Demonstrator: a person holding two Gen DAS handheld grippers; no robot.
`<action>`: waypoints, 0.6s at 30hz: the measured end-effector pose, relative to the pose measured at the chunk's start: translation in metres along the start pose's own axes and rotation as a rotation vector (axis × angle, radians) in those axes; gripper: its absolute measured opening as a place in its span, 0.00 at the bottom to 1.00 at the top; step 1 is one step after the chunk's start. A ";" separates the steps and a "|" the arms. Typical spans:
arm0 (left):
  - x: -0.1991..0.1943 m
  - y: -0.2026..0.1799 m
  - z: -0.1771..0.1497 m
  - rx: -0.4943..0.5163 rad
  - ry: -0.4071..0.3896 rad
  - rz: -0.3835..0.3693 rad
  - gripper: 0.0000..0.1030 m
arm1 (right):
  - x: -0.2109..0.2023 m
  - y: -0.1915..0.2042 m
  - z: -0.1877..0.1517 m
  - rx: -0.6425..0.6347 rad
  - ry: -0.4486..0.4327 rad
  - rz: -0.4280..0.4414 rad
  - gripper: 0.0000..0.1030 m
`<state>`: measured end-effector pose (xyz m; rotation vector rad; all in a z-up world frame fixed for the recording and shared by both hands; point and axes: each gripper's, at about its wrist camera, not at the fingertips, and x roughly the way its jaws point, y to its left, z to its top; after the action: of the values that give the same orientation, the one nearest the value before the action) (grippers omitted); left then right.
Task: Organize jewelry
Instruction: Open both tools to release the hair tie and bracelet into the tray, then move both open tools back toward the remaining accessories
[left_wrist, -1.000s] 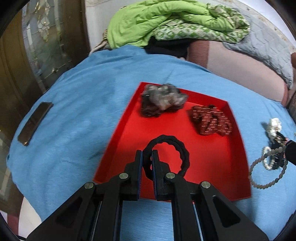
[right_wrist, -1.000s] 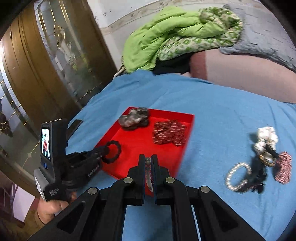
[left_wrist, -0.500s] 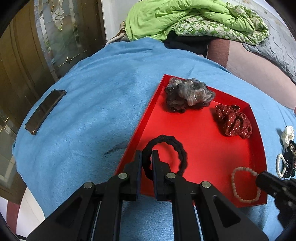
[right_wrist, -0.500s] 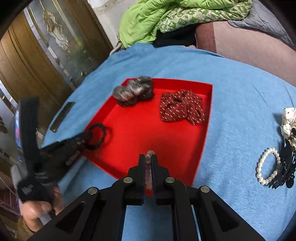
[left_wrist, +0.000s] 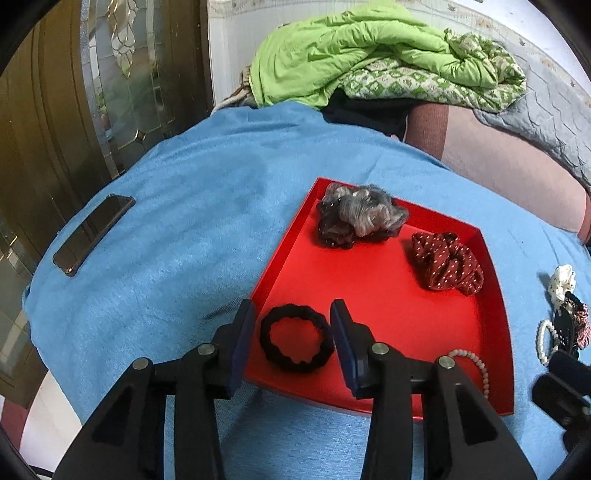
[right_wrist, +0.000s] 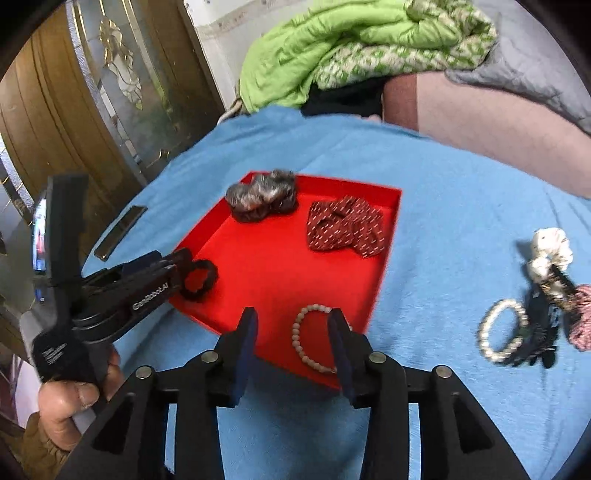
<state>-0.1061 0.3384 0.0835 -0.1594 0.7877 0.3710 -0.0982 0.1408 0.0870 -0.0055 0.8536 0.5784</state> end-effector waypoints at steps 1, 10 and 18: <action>-0.002 -0.002 0.000 0.001 -0.010 0.001 0.40 | -0.007 -0.003 -0.002 0.000 -0.009 -0.010 0.45; -0.016 -0.031 -0.006 0.043 -0.083 0.018 0.41 | -0.068 -0.070 -0.028 0.118 -0.060 -0.122 0.51; -0.044 -0.079 -0.016 0.175 -0.146 0.015 0.43 | -0.099 -0.122 -0.052 0.211 -0.074 -0.170 0.52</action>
<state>-0.1147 0.2491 0.1041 0.0371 0.6741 0.3224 -0.1272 -0.0224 0.0960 0.1334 0.8298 0.3253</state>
